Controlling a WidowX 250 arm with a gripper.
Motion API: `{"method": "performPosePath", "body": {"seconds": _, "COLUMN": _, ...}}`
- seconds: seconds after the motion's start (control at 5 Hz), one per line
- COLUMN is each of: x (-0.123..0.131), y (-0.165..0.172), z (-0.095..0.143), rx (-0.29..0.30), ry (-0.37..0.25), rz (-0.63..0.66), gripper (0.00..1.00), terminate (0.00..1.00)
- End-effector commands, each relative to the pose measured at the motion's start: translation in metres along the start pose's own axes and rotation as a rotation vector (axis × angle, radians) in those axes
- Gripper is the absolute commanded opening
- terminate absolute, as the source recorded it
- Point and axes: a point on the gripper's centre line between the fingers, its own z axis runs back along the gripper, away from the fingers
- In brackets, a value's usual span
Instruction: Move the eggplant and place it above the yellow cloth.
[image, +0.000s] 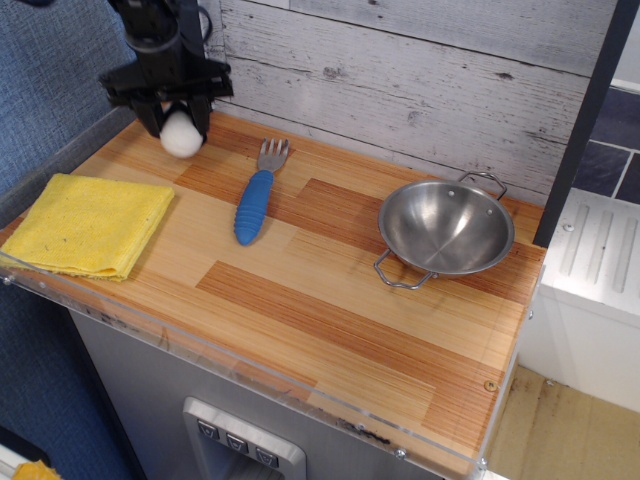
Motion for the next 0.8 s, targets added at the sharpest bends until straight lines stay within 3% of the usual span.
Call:
{"method": "performPosePath", "body": {"seconds": 0.0, "x": 0.007, "y": -0.004, "z": 0.007, "rx": -0.003, "ry": -0.004, "rz": 0.019, "gripper": 1.00, "terminate": 0.00}}
{"method": "performPosePath", "body": {"seconds": 0.4, "x": 0.004, "y": 0.003, "z": 0.015, "rx": 0.013, "ry": -0.022, "rz": 0.060, "gripper": 1.00, "terminate": 0.00}}
{"method": "performPosePath", "body": {"seconds": 0.6, "x": 0.010, "y": 0.007, "z": 0.033, "rx": 0.001, "ry": -0.062, "rz": 0.072, "gripper": 1.00, "terminate": 0.00}}
